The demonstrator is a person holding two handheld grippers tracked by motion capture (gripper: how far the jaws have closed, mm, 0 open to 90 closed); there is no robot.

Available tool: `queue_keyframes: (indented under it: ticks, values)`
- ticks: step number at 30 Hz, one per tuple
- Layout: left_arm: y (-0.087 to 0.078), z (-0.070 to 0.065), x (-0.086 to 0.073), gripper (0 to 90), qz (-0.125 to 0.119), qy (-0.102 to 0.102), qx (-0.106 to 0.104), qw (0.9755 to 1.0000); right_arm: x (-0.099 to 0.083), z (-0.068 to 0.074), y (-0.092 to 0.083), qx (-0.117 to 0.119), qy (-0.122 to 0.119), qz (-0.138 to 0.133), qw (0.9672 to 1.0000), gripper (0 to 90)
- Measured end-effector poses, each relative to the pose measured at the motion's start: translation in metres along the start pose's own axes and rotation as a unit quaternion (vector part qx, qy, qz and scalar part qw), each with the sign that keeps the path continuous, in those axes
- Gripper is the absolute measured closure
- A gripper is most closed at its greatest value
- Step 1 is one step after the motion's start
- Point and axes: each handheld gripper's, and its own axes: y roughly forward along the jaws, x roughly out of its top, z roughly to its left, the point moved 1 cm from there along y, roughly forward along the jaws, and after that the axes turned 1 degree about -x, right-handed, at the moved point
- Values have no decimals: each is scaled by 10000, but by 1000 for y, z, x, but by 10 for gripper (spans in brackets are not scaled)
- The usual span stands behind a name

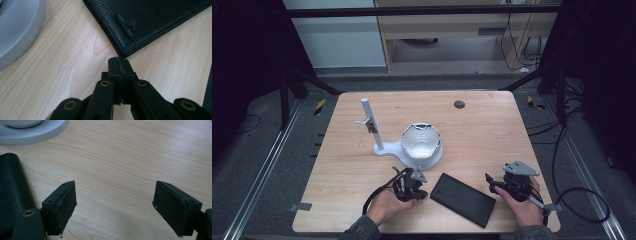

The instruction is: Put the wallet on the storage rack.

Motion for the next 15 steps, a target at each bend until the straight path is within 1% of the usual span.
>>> queue_keyframes:
  ticks: [7,11,13,15]
  values:
    - [3,-1,2,894,96,42,-42,9999,0,0,-1,6,32,-12,10000,186]
    - [4,-1,2,893,75,23,-35,10000,0,-1,-1,2,16,-29,10000,186]
    - [5,0,2,893,67,28,-40,10000,0,-1,-1,17,55,-27,10000,186]
    - [5,0,2,893,56,26,-51,10000,0,-1,-2,27,30,-47,10000,185]
